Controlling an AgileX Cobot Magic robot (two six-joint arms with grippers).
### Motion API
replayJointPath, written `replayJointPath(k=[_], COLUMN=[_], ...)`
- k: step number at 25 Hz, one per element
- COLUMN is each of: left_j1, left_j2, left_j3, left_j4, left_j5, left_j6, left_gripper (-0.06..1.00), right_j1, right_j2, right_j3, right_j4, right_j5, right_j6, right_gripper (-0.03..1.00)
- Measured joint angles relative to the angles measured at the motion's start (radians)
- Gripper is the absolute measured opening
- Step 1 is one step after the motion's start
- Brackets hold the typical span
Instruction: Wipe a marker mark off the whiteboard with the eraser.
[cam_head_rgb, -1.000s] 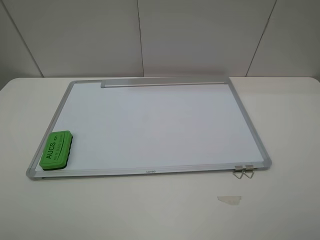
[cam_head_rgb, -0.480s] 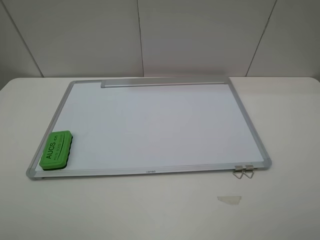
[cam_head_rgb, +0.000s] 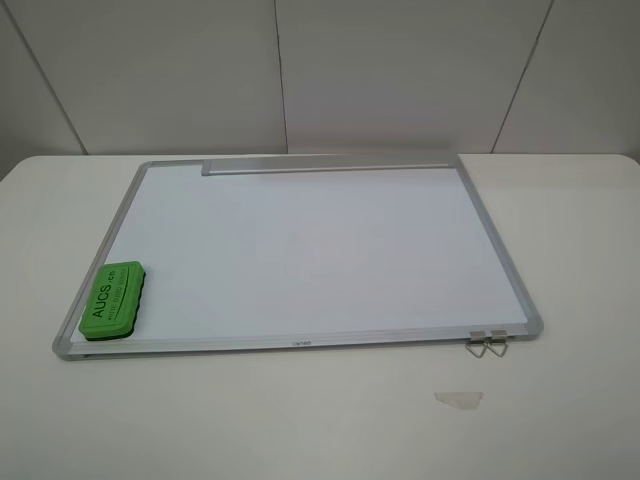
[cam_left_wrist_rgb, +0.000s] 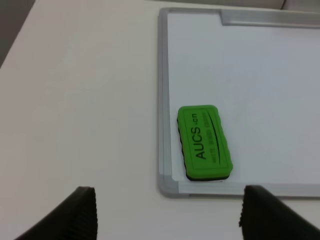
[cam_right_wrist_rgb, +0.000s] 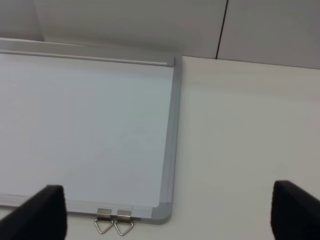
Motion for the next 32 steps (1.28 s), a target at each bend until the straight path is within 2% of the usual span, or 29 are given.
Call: replayJointPath(k=[32], left_j1=[0.000], left_j2=[-0.006], left_j3=[0.000], left_j4=[0.000], left_j5=[0.000], left_j6=[0.000], left_gripper=[0.62], right_j1=[0.000], right_j2=[0.000], right_j3=[0.000], right_j4=[0.000], right_j5=[0.000], right_j6=[0.001], right_gripper=[0.82])
